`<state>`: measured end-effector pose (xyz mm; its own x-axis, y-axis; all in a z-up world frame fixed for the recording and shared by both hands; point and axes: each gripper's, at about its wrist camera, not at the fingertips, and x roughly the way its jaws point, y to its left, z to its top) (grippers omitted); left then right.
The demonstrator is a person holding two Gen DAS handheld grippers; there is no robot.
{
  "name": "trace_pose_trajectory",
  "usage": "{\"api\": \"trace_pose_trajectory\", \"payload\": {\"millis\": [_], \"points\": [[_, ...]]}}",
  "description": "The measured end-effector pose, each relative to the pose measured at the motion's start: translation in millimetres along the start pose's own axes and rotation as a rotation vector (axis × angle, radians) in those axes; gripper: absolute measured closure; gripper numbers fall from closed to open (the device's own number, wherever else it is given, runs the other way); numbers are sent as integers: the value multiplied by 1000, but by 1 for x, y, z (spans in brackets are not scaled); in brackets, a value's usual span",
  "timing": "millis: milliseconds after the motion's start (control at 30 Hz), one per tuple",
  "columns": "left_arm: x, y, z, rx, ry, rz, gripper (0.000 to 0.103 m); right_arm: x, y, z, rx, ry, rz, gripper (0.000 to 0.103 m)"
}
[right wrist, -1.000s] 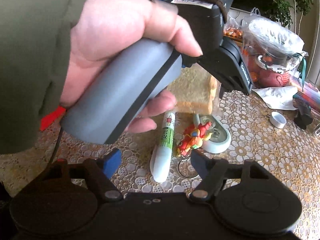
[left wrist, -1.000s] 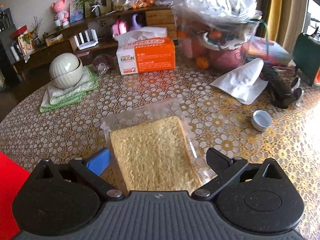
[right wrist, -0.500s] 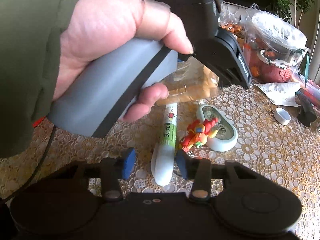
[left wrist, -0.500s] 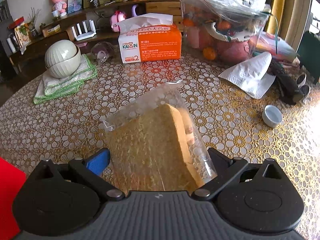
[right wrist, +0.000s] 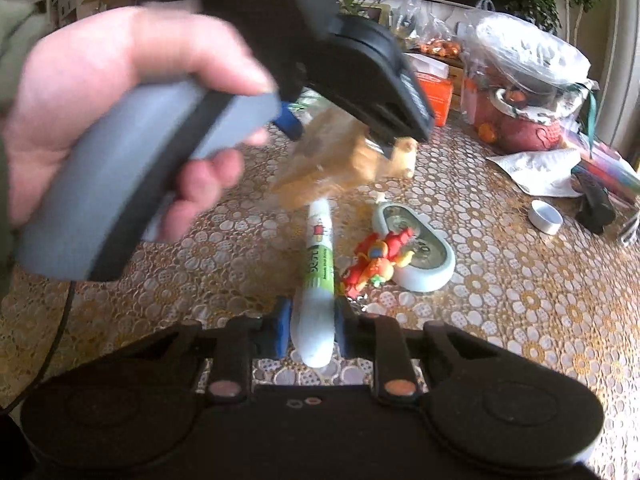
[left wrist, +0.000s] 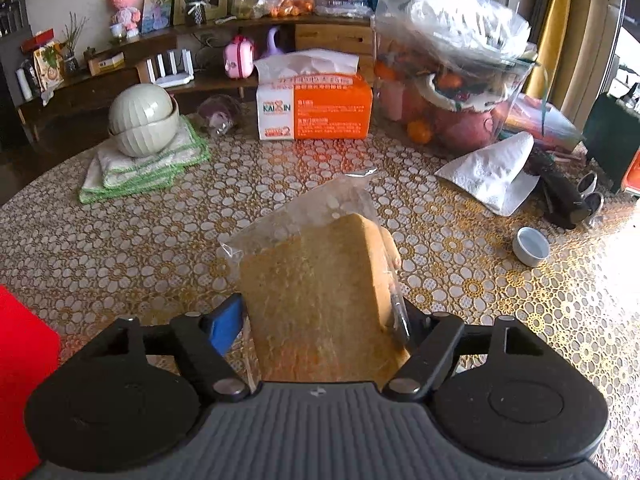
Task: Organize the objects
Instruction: 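Grasp the bagged bread loaf with left tool while right tool grasps the white-green tube, then carry the bread loaf with left tool while right tool carries the tube into the red box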
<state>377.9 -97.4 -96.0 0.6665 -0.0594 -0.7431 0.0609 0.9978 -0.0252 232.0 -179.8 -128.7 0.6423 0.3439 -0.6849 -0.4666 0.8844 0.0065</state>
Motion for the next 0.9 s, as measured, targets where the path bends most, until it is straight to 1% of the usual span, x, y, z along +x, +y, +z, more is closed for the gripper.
{"api": "trace_pose_trajectory", "payload": {"millis": [100,367,633,700,900], "points": [[-11,7,-3,-14,-12,-25,26,-7,-2,-2,18,-1,4,81],[-51,21,-14,-19,-14,-48,27,-27,1,-3,31,-27,1,82],[-95,39,-38,-26,-4,-65,27,-53,6,-3,38,-58,-22,82],[-106,43,-44,-26,-7,-65,27,-61,10,-4,25,-80,-26,82],[-137,57,-65,-18,-6,-67,27,-82,21,1,-12,-107,-48,83]]}}
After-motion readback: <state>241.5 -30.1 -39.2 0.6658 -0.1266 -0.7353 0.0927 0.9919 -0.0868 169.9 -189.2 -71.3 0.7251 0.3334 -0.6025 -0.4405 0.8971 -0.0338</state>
